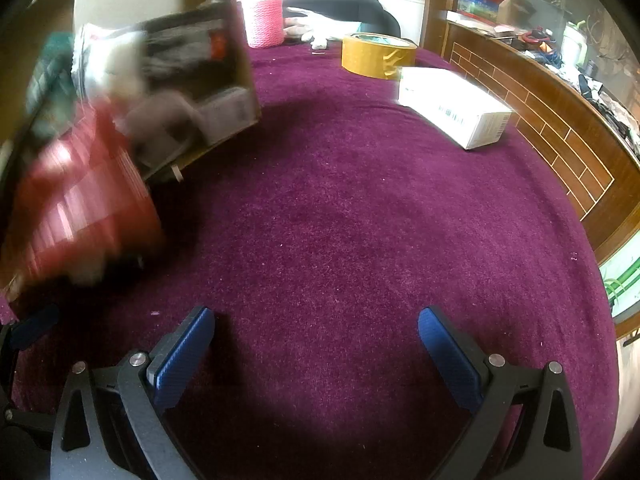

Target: Organize objects

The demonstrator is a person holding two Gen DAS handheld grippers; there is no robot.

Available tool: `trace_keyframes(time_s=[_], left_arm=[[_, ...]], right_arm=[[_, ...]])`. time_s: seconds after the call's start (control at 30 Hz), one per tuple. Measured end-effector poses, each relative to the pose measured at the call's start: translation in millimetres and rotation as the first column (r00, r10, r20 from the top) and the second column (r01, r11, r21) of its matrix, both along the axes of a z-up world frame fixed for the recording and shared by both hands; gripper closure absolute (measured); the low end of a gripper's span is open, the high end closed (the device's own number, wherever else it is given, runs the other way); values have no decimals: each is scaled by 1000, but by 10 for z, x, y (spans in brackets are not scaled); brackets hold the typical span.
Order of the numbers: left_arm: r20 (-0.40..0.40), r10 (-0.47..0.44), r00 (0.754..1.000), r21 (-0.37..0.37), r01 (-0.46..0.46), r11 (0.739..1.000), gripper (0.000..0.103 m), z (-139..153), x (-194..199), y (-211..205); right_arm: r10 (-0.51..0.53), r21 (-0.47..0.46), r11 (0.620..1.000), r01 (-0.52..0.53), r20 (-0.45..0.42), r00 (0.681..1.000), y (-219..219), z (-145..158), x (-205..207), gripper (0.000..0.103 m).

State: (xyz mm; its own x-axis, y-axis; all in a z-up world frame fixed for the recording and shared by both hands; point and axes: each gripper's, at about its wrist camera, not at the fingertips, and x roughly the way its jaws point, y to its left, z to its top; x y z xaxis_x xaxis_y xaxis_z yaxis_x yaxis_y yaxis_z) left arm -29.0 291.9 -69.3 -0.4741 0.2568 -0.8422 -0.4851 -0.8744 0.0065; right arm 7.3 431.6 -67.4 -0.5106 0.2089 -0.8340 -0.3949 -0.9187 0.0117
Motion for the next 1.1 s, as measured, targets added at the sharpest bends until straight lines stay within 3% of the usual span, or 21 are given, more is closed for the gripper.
trace_keyframes(time_s=[0.57,1.1], left_arm=[[0,-1,1000,2,1,1000,0,-146,-89,-15],[1,-2,1000,4,2,1000,0,-85,-34,-7]], right_arm=[[1,0,1000,-1,0,1000,9,6,8,0],[3,0,1000,-3,2,1000,22,6,-1,0]])
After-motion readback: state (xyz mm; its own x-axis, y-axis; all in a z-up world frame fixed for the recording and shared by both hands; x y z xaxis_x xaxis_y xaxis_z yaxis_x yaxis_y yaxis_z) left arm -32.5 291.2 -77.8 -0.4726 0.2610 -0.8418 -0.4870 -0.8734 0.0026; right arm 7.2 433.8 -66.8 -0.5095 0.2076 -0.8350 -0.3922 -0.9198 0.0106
